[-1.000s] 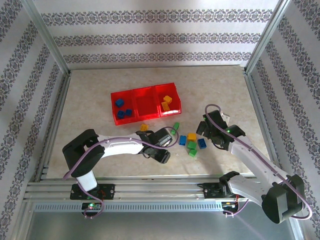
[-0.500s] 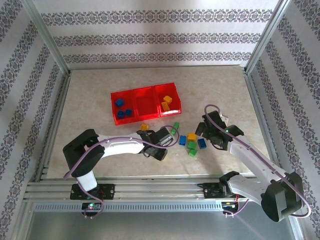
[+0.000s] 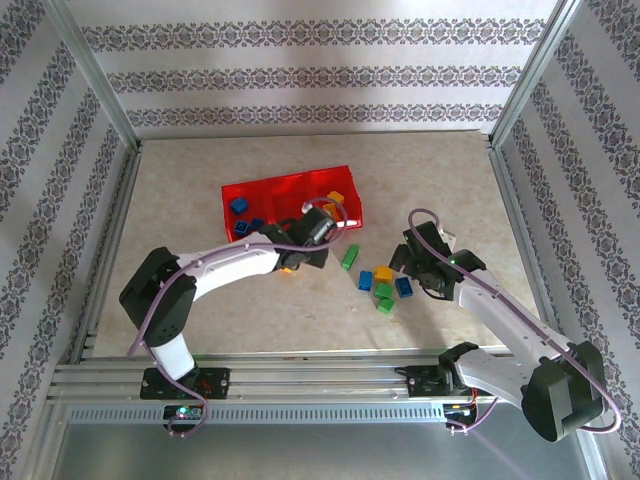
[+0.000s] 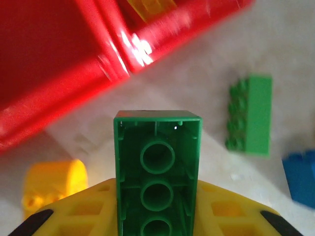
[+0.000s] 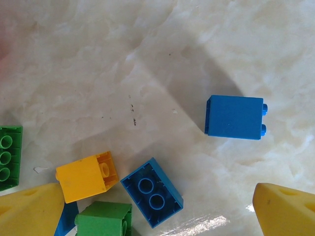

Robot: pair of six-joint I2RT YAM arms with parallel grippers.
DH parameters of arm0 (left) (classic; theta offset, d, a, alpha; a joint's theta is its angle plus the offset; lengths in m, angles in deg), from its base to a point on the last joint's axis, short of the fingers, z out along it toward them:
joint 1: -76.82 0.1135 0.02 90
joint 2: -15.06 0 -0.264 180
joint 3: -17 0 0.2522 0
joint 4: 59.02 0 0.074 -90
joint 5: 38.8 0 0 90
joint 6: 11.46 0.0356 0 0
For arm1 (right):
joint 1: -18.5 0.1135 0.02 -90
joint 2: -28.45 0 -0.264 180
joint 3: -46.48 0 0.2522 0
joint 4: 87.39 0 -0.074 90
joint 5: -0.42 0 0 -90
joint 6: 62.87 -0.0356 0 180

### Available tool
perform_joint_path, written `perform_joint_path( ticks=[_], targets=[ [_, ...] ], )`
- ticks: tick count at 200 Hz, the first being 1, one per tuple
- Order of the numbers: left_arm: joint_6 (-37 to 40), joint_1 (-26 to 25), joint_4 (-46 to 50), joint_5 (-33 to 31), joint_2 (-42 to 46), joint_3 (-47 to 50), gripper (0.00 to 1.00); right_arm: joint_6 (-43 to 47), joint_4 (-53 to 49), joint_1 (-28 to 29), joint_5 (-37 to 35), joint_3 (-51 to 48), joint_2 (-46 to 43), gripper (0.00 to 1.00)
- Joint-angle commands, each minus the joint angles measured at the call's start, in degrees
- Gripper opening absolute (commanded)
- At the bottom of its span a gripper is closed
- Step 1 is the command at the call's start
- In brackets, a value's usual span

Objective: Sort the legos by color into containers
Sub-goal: Place the lego in the container.

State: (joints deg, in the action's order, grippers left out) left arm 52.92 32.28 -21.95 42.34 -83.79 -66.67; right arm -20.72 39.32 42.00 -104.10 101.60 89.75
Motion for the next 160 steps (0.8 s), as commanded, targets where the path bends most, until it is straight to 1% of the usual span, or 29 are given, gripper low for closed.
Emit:
perform_joint_path(
  ticks=[1, 30, 55, 106, 128, 160],
  targets=[
    [2.8, 3.4, -0.5, -2.7, -0.1, -4.9, 0.27, -0.4, -0.4, 0.6, -0.9, 0.0, 0.0, 0.98],
    [4.5, 7.5, 0.1, -3.3, -2.3, -9.5, 0.27, -0.6, -0.4, 0.6, -1.2, 0.0, -0.8, 0.98],
    [4.8, 10.4, 0.2, -2.6, -4.6, -12.5, 0.27, -0.6, -0.5, 0.6, -1.2, 0.5, -0.8, 0.98],
    [5.3, 14.0, 1.3, -2.5, -10.4, -17.7, 0.28, -0.5, -1.3, 0.6, -1.6, 1.4, -0.9, 0.98],
    [4.5, 15.6, 1.1, -0.5, -12.0, -18.8, 0.28, -0.5, -1.3, 0.6, -1.7, 1.4, -1.2, 0.98],
    [3.9, 16.1, 0.8, 1.0, -14.4, -19.6, 0.28, -0.5, -1.3, 0.6, -2.1, 1.6, -1.2, 0.98]
  ],
)
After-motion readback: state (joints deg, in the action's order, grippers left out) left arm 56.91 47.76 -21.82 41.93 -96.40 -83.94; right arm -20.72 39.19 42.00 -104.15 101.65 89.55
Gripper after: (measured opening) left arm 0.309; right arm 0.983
